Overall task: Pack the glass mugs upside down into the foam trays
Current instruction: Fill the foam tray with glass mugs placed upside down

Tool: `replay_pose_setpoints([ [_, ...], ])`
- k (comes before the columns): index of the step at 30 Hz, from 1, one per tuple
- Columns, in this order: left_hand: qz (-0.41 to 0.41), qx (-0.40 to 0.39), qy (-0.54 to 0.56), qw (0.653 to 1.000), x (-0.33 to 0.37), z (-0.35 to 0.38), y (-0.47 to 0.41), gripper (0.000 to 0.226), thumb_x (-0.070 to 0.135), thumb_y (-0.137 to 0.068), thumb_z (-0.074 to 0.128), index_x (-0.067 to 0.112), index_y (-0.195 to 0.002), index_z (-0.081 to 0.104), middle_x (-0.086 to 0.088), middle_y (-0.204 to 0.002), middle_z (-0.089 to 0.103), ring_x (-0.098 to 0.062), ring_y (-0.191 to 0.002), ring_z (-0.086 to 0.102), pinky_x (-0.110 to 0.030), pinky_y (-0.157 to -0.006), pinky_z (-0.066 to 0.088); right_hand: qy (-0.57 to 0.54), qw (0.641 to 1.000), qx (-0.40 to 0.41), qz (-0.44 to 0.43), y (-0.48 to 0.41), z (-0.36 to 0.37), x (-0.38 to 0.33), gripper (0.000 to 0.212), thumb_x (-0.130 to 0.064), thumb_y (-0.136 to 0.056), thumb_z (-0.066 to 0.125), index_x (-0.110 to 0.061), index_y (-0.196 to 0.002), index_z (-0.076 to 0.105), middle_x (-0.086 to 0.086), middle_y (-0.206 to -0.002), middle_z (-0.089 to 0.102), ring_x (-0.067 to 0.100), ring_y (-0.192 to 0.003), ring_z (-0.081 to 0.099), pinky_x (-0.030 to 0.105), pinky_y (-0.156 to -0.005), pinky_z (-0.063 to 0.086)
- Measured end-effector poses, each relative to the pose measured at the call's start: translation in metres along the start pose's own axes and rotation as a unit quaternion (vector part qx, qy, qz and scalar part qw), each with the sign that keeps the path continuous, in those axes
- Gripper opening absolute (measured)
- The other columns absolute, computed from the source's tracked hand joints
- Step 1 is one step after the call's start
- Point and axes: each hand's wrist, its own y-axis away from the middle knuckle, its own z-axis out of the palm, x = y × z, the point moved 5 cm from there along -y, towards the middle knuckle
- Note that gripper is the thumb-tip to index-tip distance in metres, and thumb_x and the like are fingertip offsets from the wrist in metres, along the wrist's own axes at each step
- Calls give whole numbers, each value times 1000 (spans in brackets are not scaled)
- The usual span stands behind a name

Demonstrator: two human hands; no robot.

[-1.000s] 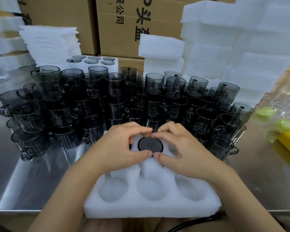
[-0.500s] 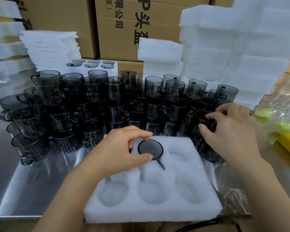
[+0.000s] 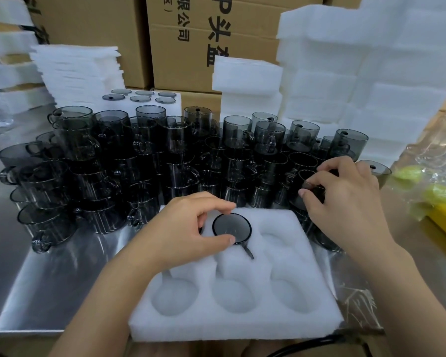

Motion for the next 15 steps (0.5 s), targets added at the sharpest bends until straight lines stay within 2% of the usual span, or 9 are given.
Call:
replay_pose_setpoints([
  [4, 3, 1, -1, 1000, 0, 0, -1, 40, 31, -72, 78, 42, -108, 63, 28, -97, 56, -5, -61, 43, -10, -58, 36, -43, 998, 34, -20, 1, -10, -9, 10, -12, -77, 76, -6, -83, 71, 13, -105, 59, 38, -92, 47, 44, -84, 35],
  [7, 13, -3, -9, 1000, 2, 1, -2, 43, 31, -73, 75, 44, -111, 60, 28, -100, 57, -5, -61, 42, -10, -60, 37, -94, 993, 34, -55, 6, -15, -22, 9, -13, -82, 70, -8, -87, 65, 13, -124, 54, 38, -108, 49, 43, -89, 34],
  [10, 16, -11, -21, 1000, 5, 1, -4, 43, 29, -77, 74, 40, -116, 60, 24, -98, 59, -4, -62, 44, -10, -61, 38, -206, 977, -15, -53, 15, -11, -37, 8, -24, -92, 53, -18, -88, 51, 5, -143, 35, 21, -120, 46, 28, -85, 32],
  [11, 15, -16, -27, 999, 6, 1, -5, 43, 28, -77, 73, 37, -117, 61, 24, -97, 60, -4, -61, 46, -10, -60, 38, -233, 971, -21, -53, 18, -8, -42, 10, -26, -94, 48, -19, -87, 48, 6, -144, 31, 18, -119, 45, 24, -86, 31],
  [13, 4, -32, -46, 998, 9, 0, -8, 46, 32, -78, 71, 34, -122, 60, 26, -95, 60, -3, -56, 51, -10, -59, 40, -256, 964, -11, -65, 26, -3, -51, 14, -26, -92, 48, -13, -86, 50, 13, -143, 32, 20, -119, 43, 26, -93, 30],
  [15, -14, -52, -78, 995, 13, -3, -13, 58, 40, -78, 67, 36, -133, 50, 33, -90, 59, -3, -55, 58, -13, -57, 44, -267, 959, 19, -88, 32, -1, -58, 19, -28, -88, 54, -9, -86, 52, 17, -131, 43, 21, -120, 41, 27, -97, 29],
])
